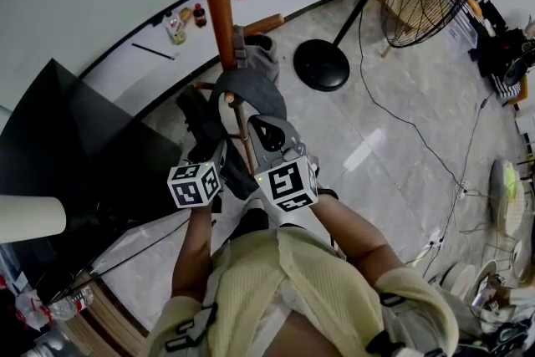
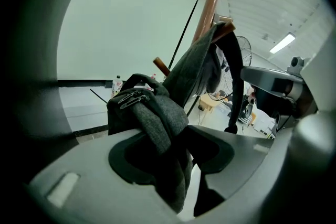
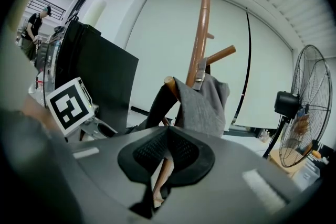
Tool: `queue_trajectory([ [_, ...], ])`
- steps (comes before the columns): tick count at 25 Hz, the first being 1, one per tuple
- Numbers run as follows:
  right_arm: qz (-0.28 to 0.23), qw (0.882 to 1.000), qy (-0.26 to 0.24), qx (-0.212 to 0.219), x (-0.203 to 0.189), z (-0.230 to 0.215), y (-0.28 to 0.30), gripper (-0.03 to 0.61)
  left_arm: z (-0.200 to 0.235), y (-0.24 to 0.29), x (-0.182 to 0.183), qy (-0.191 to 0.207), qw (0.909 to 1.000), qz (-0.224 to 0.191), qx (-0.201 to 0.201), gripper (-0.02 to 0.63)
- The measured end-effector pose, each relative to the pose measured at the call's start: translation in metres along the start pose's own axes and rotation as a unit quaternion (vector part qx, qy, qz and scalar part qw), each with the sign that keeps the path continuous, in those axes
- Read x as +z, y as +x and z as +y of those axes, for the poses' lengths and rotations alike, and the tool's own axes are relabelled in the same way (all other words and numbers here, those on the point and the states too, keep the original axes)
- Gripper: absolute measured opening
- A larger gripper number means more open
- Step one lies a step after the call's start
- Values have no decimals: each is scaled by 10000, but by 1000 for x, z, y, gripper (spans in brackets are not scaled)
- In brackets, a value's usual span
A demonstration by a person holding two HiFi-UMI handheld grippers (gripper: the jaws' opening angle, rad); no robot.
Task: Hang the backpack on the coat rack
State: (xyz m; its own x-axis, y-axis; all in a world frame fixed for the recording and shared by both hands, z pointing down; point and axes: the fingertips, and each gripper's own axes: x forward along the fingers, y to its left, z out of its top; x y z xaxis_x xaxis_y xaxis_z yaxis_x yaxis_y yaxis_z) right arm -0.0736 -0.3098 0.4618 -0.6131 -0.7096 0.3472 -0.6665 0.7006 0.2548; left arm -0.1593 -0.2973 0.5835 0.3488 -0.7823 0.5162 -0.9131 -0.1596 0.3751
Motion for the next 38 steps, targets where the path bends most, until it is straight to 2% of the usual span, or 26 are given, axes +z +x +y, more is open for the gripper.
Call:
queue_trajectory([
  [16,166,9997,185,-57,-19,8,-13,3,-3,23,-27,-234,9990,211,-314,222],
  [26,254,9991,294,-166,-30,5,-25,3,-2,33,-35,-516,9979,46,-382,250],
  [34,280,9985,421,-209,-38,1,-36,3,2,30,-38,-327,9991,-231,-165,282],
  [38,282,9983,462,-205,-41,0,-43,3,0,27,-43,-83,9996,-265,-40,302],
])
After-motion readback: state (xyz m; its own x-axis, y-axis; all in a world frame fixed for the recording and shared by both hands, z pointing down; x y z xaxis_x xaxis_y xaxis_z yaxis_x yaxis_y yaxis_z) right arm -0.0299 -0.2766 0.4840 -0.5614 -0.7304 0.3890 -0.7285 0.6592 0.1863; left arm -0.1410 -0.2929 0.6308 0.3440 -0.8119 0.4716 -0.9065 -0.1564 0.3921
